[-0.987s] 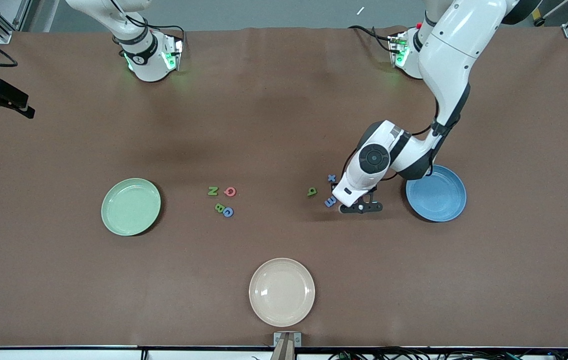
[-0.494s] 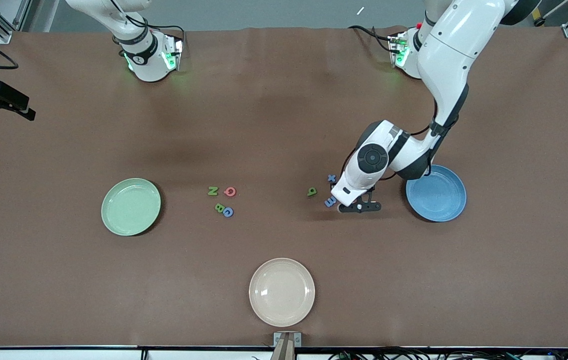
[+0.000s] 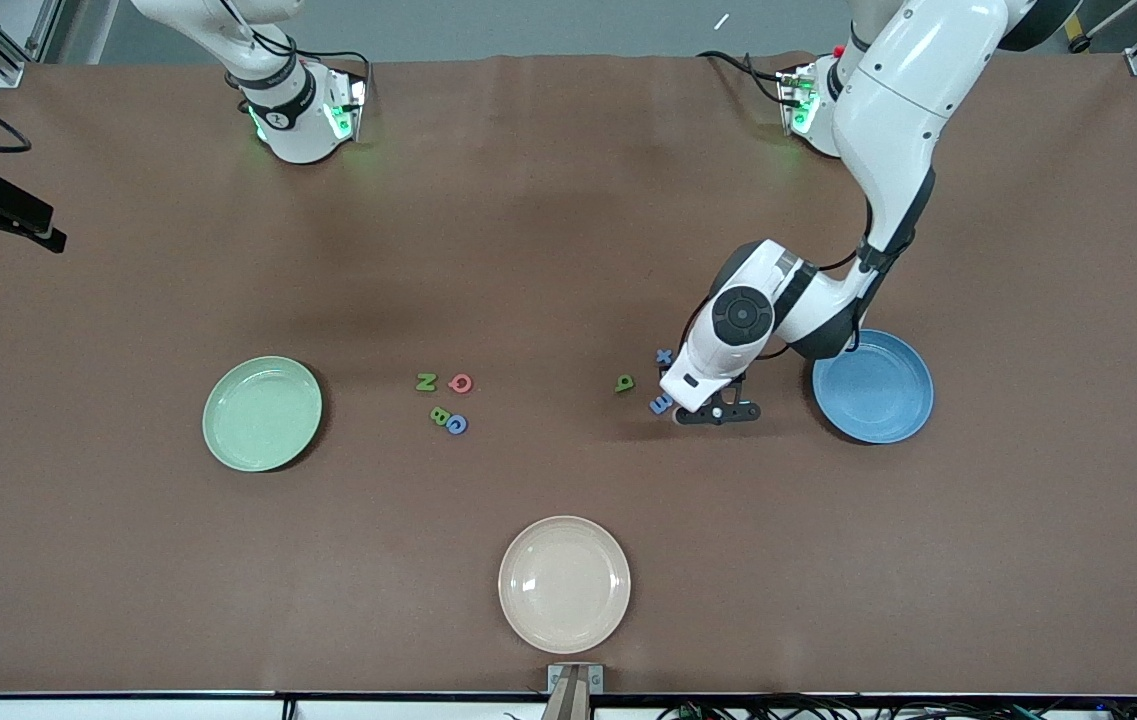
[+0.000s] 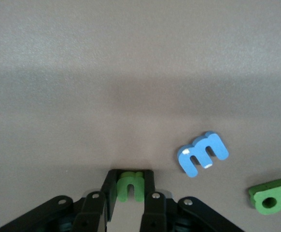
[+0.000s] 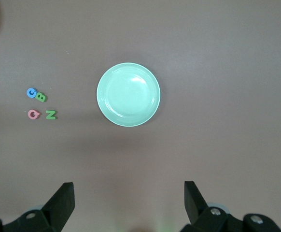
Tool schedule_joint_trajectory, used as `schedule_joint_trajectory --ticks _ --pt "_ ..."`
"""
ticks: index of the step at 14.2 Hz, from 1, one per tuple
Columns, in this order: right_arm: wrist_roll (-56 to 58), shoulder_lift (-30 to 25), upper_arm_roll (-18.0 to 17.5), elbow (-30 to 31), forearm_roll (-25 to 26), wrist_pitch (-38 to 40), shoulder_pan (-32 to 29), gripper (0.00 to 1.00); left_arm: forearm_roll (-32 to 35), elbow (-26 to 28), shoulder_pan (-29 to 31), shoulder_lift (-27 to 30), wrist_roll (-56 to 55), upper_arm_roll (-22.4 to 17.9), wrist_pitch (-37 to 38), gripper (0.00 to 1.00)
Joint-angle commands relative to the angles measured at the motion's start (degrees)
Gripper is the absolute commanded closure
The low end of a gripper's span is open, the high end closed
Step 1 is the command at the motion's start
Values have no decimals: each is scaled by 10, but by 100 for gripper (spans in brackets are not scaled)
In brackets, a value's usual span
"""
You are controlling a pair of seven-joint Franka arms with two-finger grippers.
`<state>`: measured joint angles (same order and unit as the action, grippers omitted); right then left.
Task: Sort upper and lower case letters into plates
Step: 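Carry the green n over the blue plate with the left gripper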
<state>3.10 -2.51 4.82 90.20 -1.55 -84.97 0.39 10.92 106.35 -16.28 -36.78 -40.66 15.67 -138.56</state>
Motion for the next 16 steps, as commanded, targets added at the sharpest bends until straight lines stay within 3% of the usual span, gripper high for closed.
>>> schedule_joint_trajectory --ticks 1,6,11,16 --pt "2 3 3 -10 1 11 -1 0 12 5 11 37 -8 0 17 94" --pt "0 9 3 -9 1 15 -4 0 13 29 63 134 99 0 141 97" --pt "-5 9 3 -12 1 14 -6 0 13 115 189 206 295 2 124 97" --pt "-7 15 3 -11 1 14 -11 0 13 142 288 175 449 0 37 96"
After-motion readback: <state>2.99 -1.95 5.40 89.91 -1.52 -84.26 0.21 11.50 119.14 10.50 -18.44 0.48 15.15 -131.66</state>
